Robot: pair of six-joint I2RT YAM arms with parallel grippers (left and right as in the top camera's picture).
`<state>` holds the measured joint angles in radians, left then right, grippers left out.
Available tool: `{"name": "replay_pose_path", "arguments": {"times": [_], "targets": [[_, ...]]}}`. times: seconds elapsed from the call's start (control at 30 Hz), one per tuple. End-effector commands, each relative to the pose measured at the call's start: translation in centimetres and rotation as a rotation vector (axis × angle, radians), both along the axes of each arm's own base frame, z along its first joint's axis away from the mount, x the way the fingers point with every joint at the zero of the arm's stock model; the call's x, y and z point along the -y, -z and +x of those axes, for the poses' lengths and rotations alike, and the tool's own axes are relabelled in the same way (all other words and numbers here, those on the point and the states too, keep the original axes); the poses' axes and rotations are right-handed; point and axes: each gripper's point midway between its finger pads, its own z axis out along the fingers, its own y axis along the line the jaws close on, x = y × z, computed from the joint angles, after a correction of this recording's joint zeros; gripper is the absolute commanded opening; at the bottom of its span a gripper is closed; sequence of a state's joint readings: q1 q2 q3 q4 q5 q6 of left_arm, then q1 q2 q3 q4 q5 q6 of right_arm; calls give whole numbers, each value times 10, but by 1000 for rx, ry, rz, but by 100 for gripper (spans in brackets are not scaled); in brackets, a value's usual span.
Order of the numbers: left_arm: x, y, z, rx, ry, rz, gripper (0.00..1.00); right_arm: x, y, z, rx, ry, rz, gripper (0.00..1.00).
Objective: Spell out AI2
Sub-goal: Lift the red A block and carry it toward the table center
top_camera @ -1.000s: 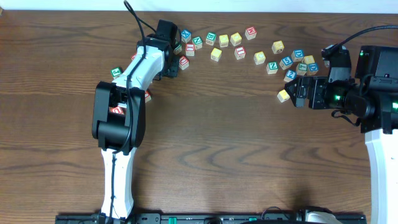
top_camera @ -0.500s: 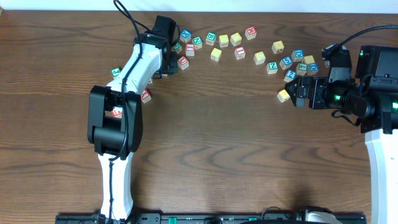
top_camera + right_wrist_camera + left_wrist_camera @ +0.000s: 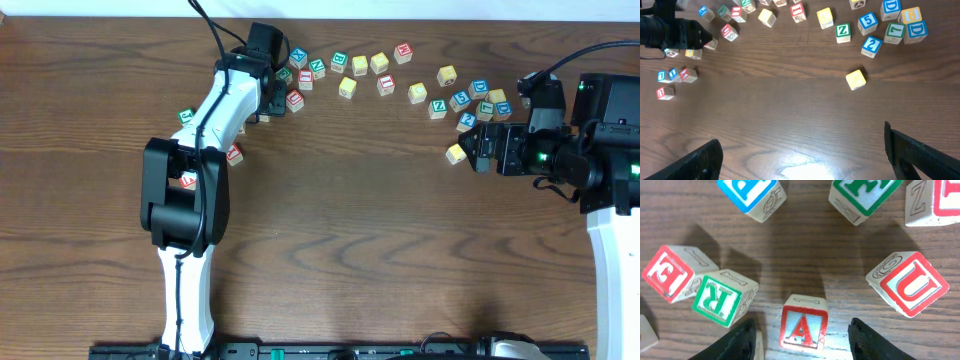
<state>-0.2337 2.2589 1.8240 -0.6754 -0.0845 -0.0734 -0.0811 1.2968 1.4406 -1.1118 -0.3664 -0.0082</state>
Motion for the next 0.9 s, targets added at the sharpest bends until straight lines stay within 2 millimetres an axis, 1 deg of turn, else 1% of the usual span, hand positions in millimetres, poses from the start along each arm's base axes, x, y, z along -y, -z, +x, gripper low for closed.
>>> {"name": "replay_pose_path", "arguments": {"times": [0.0, 0.07, 0.23, 0.37, 0.43, 0.5, 0.63, 0.77, 0.87], "targets": [[-3, -2, -1, 8, 28, 14, 59, 1, -6, 1, 15, 6, -1, 99], [-3, 3, -2, 9, 29, 14, 59, 1, -6, 1, 15, 6, -1, 99], [-4, 17, -8, -1, 29, 16, 52, 1, -6, 1, 15, 6, -1, 99], [-5, 28, -12, -9, 29, 18, 50, 1, -6, 1, 15, 5, -1, 99], [-5, 28, -12, -8, 29, 18, 44, 1, -6, 1, 15, 6, -1, 99], [-5, 28, -11, -4, 28, 17, 41, 1, -6, 1, 16, 6, -1, 99], [-4, 26, -7, 15, 28, 12, 39, 1, -6, 1, 16, 5, -1, 99], [-3, 24, -2, 37, 28, 8, 40, 1, -6, 1, 16, 6, -2, 99], [-3, 24, -2, 36, 28, 8, 35, 1, -6, 1, 16, 6, -2, 99]]}}
